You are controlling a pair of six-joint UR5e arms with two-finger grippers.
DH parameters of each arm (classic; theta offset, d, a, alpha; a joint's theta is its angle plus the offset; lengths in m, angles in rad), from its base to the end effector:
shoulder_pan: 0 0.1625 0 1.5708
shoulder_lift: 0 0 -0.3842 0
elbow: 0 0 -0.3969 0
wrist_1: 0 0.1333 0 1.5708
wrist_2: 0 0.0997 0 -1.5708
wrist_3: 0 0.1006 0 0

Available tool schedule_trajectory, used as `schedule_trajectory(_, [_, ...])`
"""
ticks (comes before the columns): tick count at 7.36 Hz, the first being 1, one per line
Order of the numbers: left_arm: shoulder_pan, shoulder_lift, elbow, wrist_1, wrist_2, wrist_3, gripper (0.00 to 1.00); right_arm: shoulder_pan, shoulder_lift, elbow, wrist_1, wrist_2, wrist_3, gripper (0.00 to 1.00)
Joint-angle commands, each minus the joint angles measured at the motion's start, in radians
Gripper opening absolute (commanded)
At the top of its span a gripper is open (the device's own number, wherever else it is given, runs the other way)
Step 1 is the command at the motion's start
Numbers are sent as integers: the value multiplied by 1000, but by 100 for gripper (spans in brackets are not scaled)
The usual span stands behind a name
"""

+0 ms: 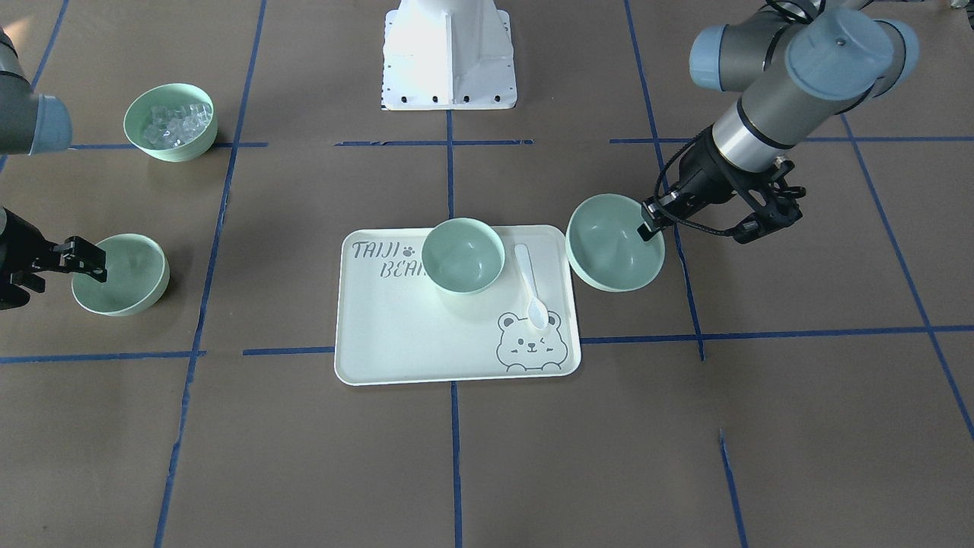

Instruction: Stack green bowls together

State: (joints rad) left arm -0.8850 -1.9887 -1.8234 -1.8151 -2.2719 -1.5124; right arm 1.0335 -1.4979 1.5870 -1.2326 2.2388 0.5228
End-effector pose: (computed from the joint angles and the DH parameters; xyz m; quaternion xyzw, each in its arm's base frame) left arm 0.3198 -0.4989 0.2349 -0.0860 0.5095 -0.1995 0.8326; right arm -0.2189 -0.5061 0.5409 0.0109 -0.3777 -0.0762 0.9227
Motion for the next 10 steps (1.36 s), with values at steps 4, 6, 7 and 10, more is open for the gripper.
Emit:
schedule_trajectory(4, [177,-138,51,2,159,-155,0,-9,-2,-7,19,37,-1,0])
schedule_trajectory(6, [242,-173,64,0,213,-180,0,20,-10,34,19,91,0,0])
schedule_trajectory(7, [265,-194,90,-7,241,-196,0,70,-10,63,19,141,-1,0])
schedule_trajectory(10, [300,-228,150,-9,296,-197,0,195,7,85,18,291,0,0])
